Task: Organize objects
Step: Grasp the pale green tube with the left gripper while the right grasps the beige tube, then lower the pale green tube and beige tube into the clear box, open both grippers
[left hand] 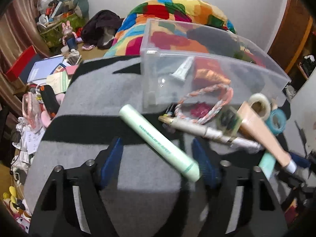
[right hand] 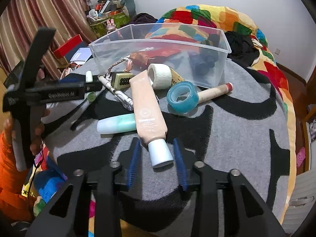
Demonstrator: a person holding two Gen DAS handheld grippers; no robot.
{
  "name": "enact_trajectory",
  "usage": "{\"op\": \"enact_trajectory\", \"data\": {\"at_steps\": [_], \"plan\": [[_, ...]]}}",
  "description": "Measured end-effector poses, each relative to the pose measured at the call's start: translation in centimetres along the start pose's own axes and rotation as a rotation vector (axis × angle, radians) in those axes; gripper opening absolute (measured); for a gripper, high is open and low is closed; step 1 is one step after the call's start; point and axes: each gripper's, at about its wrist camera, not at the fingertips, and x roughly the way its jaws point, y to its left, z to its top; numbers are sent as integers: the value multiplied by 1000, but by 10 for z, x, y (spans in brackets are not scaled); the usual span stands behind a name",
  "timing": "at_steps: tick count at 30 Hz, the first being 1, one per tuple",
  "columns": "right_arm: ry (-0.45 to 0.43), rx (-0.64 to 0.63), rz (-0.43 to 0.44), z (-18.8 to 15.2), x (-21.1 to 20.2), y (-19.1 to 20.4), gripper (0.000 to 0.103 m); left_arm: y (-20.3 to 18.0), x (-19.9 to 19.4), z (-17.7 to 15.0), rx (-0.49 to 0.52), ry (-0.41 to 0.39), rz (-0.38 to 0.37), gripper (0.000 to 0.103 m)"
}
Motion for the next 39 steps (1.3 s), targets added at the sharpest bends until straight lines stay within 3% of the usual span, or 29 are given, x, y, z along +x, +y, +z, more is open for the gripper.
{"op": "enact_trajectory", "data": {"at_steps": [4, 7, 10, 19, 24, 28, 39], "plan": [[-14, 1, -3, 1, 3, 0, 44, 7, -12, -13, 11, -17, 6, 43], [-22, -7, -4, -1, 2, 2, 32, 12, -20, -22, 24, -28, 2, 28], [-32, -5, 6, -4, 0, 4, 28, 15, -28, -33, 42, -41, -11, 17], [-65, -41, 26, -13, -14, 16, 20, 13, -47, -53, 139, -46, -36, 15], [-94, -22, 29, -9, -23, 15, 20, 14, -38, -45, 124, -47, -29, 21], [-130, -26, 42, -5, -35, 17, 19, 14, -31, -39, 107, -65, -29, 15], [-236, -52, 43, 16, -64, 26, 19, 18, -53, -33, 64, -120, -59, 15]]}}
